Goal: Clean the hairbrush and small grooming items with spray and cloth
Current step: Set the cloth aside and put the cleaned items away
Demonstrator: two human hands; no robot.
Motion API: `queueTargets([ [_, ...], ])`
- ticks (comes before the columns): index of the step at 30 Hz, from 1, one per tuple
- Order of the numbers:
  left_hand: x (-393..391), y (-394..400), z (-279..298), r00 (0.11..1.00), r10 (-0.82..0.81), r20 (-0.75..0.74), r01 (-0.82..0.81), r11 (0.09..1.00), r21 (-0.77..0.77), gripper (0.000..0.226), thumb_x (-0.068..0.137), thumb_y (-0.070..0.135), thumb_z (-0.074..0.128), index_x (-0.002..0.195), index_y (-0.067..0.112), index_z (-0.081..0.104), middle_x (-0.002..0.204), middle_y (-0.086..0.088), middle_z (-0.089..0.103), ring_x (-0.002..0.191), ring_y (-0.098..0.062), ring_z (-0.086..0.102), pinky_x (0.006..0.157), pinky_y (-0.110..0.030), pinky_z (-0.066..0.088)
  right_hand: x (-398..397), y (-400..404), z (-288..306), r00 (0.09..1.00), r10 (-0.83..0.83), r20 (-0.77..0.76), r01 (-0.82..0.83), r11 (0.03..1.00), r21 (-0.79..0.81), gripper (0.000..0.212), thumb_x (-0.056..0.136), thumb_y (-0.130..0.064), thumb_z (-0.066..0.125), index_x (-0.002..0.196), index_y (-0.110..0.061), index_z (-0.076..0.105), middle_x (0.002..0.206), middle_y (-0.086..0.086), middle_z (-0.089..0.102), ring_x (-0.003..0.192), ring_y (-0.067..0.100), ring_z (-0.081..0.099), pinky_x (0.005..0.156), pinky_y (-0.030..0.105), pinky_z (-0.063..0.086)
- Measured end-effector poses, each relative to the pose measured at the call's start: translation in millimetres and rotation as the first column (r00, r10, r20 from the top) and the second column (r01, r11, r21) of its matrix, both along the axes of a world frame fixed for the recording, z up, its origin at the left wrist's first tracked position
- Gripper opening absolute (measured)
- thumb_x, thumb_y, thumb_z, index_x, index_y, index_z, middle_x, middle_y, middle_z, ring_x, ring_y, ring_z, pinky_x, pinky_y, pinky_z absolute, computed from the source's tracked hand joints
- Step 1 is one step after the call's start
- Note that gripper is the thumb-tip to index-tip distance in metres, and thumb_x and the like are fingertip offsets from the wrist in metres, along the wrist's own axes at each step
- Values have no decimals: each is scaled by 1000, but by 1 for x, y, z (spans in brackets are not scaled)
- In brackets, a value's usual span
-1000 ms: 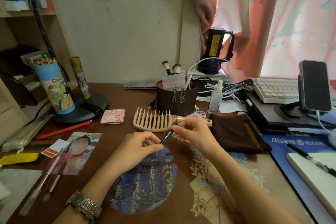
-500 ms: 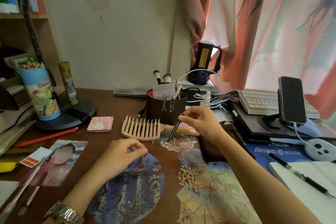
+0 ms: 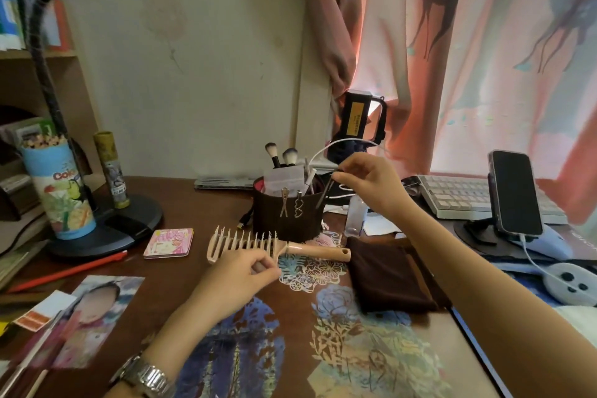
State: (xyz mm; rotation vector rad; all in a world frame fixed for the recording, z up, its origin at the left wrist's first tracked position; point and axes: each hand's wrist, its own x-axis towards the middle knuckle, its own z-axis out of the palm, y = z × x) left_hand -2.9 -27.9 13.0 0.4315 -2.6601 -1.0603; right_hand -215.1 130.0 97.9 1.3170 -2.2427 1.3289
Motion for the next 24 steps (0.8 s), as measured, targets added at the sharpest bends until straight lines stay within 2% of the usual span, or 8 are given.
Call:
queueTargets([
  [2,-3,7,-9,1000,-15,10,15,1000,17,9,84,40,65,85,33,69,83,13,66,77,-1,60,76,-26,54,-4,-3,5,999,0,-51,-1,1000,-13,13,80,-18,73,88,-9,69,80,3,70,76,15,67,73,28,55],
  [6,-3,17,-22,999,-45,27,45,998,-33,5,85,38,64,86,34,67,86,17,65,81,0,60,78,-26,53,-7,-9,15,993,29,-117,-29,1000,-5,7,81,-15,73,85,-14,67,76,-10,63,69,-4,59,65,9,46],
  [10,-1,21,-20,998,-62,27,66,985,-159,10,88,42,58,90,34,64,101,22,60,88,2,55,79,-24,50,-12,-17,17,987,31,-157,-29,999,16,11,81,-16,72,88,-10,67,79,-2,65,68,1,58,64,9,45],
  [14,1,25,-22,997,-71,19,73,954,-292,12,91,43,52,95,35,60,123,18,52,121,1,41,92,-20,39,-16,-22,17,981,39,-188,-34,999,33,14,81,-16,72,91,-6,68,82,1,65,71,1,57,65,7,45],
  [19,1,25,-25,997,-70,11,70,937,-342,17,92,44,51,104,34,57,121,18,49,120,-1,39,95,-21,35,-20,-28,14,973,40,-228,-21,996,86,15,81,-17,73,90,-6,69,82,2,66,70,2,58,65,7,45],
  [22,1,25,-26,997,-77,12,76,931,-356,18,91,44,51,105,34,56,122,18,48,122,-2,37,95,-21,34,-20,-32,10,979,75,-190,-53,991,121,12,81,-15,72,90,-8,67,84,2,65,74,9,61,69,13,49],
  [24,1,25,-26,997,-78,15,78,928,-364,19,91,44,51,106,34,57,123,17,48,123,-2,37,96,-21,33,-20,-34,5,979,88,-184,-60,987,152,11,82,-14,71,90,-8,67,84,0,64,75,9,61,69,12,48],
])
